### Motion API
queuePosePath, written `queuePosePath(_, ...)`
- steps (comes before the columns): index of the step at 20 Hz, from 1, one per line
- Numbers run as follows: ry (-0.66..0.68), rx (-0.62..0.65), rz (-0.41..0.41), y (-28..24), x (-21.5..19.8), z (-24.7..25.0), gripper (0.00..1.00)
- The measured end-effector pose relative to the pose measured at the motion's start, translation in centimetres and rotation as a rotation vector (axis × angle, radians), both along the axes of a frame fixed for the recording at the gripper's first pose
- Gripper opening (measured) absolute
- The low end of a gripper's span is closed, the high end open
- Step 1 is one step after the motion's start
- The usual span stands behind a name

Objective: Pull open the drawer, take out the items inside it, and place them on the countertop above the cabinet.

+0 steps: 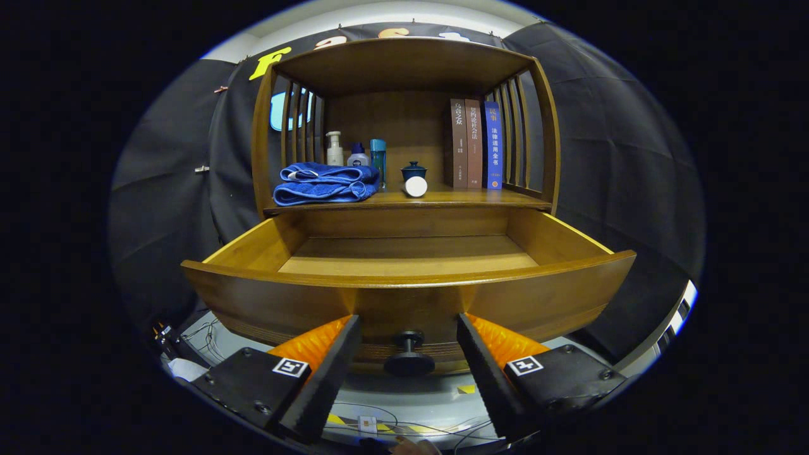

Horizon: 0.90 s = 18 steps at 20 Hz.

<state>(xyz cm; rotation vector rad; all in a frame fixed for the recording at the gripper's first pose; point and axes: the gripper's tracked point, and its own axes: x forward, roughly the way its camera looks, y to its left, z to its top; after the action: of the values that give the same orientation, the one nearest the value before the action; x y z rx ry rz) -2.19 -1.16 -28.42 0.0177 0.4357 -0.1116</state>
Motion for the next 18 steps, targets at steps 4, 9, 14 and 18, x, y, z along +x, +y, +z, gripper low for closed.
queuePosePath(4, 0.011, 0.003, 0.003, -0.1, 1.1, -0.1, 0.99)
queuePosePath(9, 0.001, 0.022, 0.005, -0.3, 4.4, 0.4, 0.99)
queuePosePath(14, -0.014, 0.049, 0.004, -0.6, 7.8, 0.6, 0.99)
queuePosePath(18, -0.016, 0.060, 0.007, -1.1, 10.9, 0.0, 0.99)
